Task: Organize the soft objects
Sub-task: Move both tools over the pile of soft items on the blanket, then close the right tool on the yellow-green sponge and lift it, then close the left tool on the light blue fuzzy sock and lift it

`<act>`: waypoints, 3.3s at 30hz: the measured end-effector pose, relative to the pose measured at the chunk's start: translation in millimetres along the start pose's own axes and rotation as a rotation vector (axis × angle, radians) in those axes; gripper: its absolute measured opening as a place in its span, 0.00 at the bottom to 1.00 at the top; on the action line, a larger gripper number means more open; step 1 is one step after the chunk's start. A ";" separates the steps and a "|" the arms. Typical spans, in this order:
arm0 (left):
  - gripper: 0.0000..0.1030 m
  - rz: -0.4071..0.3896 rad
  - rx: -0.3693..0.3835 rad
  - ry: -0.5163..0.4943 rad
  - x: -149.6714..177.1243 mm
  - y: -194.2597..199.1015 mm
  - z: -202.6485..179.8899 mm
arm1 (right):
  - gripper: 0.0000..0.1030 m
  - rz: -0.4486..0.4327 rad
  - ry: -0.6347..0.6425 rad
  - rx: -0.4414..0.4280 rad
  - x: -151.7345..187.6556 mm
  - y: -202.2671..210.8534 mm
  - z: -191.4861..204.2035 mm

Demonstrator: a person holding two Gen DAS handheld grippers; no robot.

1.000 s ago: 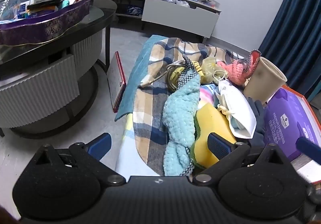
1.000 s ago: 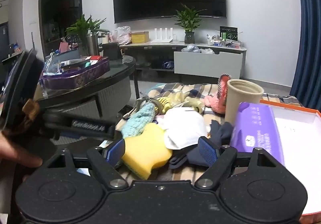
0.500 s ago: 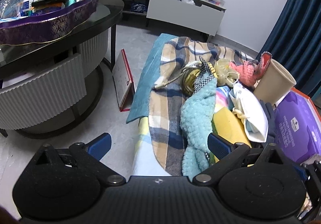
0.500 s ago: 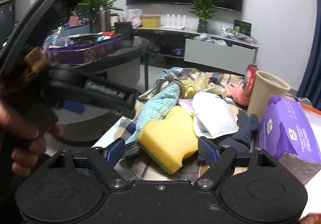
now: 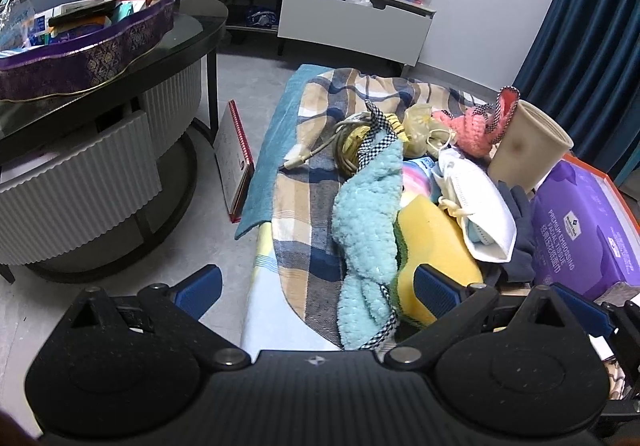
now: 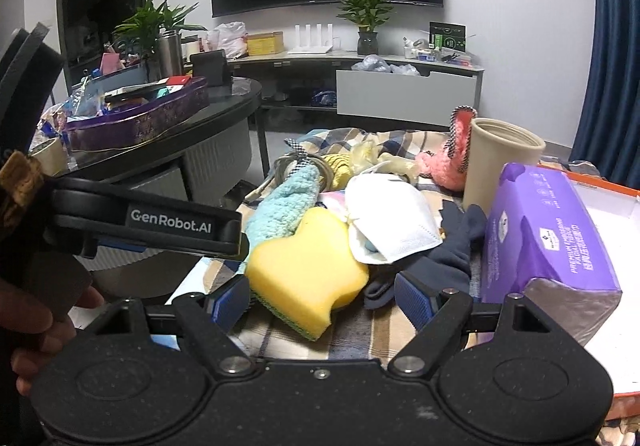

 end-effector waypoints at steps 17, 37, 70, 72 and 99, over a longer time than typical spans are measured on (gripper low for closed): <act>1.00 0.011 -0.056 -0.006 -0.5 -2.7 -5.3 | 0.91 -0.003 -0.046 -0.038 1.7 -2.7 -9.4; 1.00 0.024 -0.069 -0.018 0.7 -4.8 -7.1 | 0.91 -0.015 -0.042 -0.052 1.9 -2.8 -5.9; 1.00 0.031 -0.082 0.005 3.9 -7.7 3.5 | 0.91 -0.082 0.184 -0.085 7.8 -6.6 30.3; 1.00 0.027 -0.089 0.016 2.7 -5.9 7.8 | 0.91 -0.100 0.229 -0.071 7.5 -8.4 34.6; 1.00 0.009 -0.087 0.020 -13.9 -19.8 11.7 | 0.40 -0.059 -0.140 -0.028 -34.3 -40.6 -51.3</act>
Point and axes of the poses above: each gripper's, at about its wrist camera, not at the fingertips, and y roughly against the way its jaws point, z to its left, x to its underside, the point moved 10 cm from there along -y, roughly the way its jaws point, and after that the axes turned 9 degrees about x, right-handed, at the moved point
